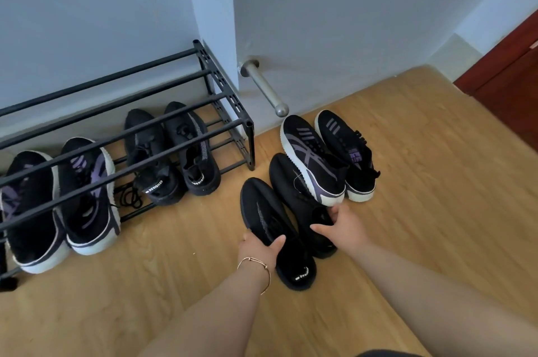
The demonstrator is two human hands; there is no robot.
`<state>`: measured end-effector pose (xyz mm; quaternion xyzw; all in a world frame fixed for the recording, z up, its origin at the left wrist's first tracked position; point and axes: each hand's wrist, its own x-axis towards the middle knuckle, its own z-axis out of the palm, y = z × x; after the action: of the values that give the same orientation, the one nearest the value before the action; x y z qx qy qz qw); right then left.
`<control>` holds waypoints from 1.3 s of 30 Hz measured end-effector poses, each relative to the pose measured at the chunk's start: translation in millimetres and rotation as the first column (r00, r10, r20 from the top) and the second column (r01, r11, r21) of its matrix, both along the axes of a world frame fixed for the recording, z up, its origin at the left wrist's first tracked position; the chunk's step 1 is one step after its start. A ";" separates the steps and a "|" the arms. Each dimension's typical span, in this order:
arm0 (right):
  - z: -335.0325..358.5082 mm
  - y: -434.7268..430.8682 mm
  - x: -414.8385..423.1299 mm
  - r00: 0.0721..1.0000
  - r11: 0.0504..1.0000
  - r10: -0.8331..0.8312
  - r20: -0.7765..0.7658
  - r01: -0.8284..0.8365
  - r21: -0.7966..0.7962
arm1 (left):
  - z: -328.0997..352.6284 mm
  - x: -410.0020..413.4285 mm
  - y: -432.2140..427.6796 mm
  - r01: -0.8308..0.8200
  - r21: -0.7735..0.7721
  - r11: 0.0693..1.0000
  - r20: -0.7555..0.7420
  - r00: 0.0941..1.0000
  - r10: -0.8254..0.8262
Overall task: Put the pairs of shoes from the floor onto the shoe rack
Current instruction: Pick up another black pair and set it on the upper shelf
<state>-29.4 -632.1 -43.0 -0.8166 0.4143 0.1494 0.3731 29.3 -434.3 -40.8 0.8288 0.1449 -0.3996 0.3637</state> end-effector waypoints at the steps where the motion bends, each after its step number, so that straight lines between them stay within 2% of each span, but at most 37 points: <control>1: -0.8 2.8 -0.2 1.000 0.999 0.004 0.011 -0.004 0.031 | -1.7 -0.1 1.3 -0.020 -0.024 1.000 -0.001 1.000 0.020; 4: -4.4 10.0 -0.4 1.000 0.993 0.016 0.011 -0.017 0.117 | -14.6 3.5 11.1 -0.062 -0.077 0.995 0.008 0.998 0.063; 8: -4.2 16.8 0.5 0.998 0.975 -0.054 0.044 0.043 0.217 | -8.4 10.2 26.5 -0.121 -0.184 0.975 -0.003 0.992 0.123; 13: -9.5 19.5 -1.7 0.993 0.949 -0.109 0.055 0.088 0.302 | -20.7 16.2 45.3 -0.161 -0.250 0.955 -0.079 0.986 0.146; 17: -9.8 22.8 1.0 0.998 0.949 -0.063 0.022 0.053 0.310 | -16.7 19.3 56.0 -0.142 -0.219 0.965 -0.051 0.990 0.134; 22: -0.8 27.4 1.9 1.000 0.927 -0.030 -0.004 0.030 0.373 | -17.3 19.7 71.7 -0.142 -0.269 0.953 -0.052 0.990 0.133; 27: 11.4 34.0 -4.0 0.999 0.917 0.040 -0.029 -0.025 0.398 | -6.2 11.1 90.2 -0.211 -0.331 0.920 -0.102 0.977 0.187; 34: 47.5 41.5 -0.5 0.991 0.894 0.132 -0.008 -0.115 0.432 | 20.9 3.8 116.3 -0.285 -0.387 0.877 -0.141 0.958 0.250; 39: 86.2 38.3 1.7 0.988 0.886 0.154 0.014 -0.144 0.440 | 58.1 6.7 117.0 -0.249 -0.439 0.863 -0.112 0.969 0.222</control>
<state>-27.7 -593.8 43.2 -0.7391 0.3099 0.2761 0.5305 36.0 -317.3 17.3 0.6862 0.1589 -0.3988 0.5872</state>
